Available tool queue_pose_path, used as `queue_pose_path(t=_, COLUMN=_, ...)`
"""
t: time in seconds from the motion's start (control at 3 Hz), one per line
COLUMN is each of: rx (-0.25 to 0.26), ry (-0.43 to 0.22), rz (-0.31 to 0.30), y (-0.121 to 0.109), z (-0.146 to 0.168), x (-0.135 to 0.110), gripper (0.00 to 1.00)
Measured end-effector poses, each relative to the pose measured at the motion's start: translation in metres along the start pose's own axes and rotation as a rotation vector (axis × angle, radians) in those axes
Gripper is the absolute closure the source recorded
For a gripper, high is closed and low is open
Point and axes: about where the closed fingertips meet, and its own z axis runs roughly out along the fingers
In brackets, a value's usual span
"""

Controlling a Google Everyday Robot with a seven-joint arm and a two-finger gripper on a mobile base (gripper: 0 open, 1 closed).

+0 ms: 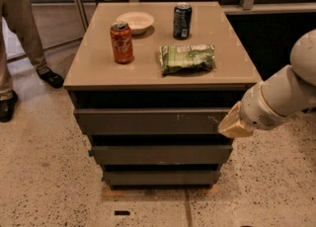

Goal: Open middle drawer

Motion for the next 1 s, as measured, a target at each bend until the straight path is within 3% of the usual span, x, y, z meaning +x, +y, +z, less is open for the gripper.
queue_pose_path(t=0.33, rx=-0.002, ry=-0.008, rz=0.009, y=-0.002, z=0.009, x=0.001, gripper=1.0)
queue_pose_path(t=0.67, rx=-0.002, ry=-0.008, rz=0.009, y=-0.002, z=0.009, x=0.001, gripper=1.0)
queue_pose_path(t=1.0, rx=-0.002, ry=-0.007, rz=-0.026, y=0.008, z=0.042, x=0.011, gripper=1.0)
